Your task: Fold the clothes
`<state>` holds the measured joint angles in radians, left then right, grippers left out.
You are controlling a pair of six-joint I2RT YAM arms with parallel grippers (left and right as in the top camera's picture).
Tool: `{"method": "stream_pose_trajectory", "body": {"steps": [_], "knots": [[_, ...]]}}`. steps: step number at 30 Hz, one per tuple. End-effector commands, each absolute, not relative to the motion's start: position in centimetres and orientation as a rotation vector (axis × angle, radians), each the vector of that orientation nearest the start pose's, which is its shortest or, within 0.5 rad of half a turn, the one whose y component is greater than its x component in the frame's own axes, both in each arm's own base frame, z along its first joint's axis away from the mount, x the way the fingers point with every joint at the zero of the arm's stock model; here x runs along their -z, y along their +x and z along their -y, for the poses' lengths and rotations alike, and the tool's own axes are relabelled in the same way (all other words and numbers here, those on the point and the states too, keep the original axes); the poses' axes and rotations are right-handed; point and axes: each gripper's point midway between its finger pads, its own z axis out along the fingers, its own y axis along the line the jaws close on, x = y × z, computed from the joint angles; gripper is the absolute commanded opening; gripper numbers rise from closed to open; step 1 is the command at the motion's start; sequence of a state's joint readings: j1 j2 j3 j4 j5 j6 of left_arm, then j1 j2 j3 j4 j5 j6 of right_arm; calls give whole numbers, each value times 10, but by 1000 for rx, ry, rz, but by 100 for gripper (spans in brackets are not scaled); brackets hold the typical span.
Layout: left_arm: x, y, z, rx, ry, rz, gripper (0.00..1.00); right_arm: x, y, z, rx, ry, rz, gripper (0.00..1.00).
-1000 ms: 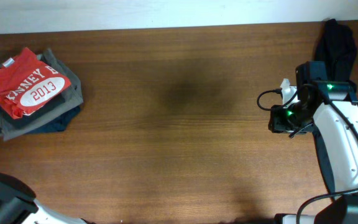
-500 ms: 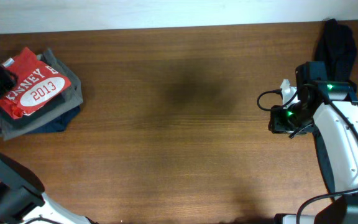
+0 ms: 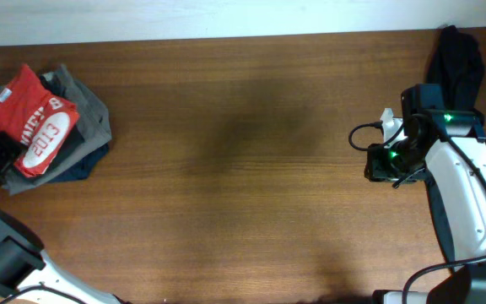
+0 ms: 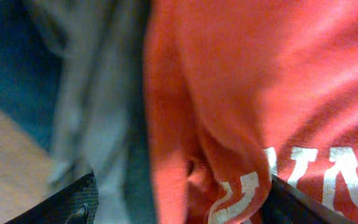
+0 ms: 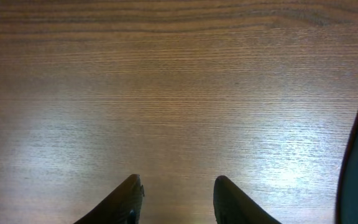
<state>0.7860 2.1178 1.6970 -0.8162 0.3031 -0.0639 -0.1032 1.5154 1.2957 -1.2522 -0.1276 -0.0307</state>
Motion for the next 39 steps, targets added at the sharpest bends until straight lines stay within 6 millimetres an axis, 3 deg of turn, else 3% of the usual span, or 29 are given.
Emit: {"method": "stream_pose_trajectory", "body": {"steps": [1, 9, 15, 17, 22, 26, 28, 32, 36, 39], "knots": [[-53, 354, -325, 221, -1175, -2491, 82, -144, 285, 9, -171, 109, -3004, 42], [-55, 351, -329, 237, -1183, -2473, 82, -144, 286, 9, -170, 108, -3001, 43], [-81, 366, -321, 329, -1112, -2406, 82, -144, 286, 10, -170, 108, -3001, 42], [-97, 368, -324, 305, -1091, -2383, 82, -144, 286, 10, -170, 108, -3001, 42], [-157, 372, -331, 218, -1013, -2292, 82, -144, 286, 9, -171, 109, -3000, 43], [-205, 373, -326, 167, -943, -2227, 82, -144, 286, 9, -171, 108, -3001, 60], [-228, 377, -313, 178, -885, -2198, 82, -144, 286, 9, -171, 108, -3001, 72], [-267, 395, -268, 258, -729, -2165, 82, -145, 288, 9, -171, 108, -2995, 99], [-281, 413, -212, 302, -564, -2210, 83, -146, 297, 10, -165, 103, -2956, 99], [-274, 425, -166, 330, -454, -2288, 98, -150, 314, 8, -193, 98, -2884, 99]]}}
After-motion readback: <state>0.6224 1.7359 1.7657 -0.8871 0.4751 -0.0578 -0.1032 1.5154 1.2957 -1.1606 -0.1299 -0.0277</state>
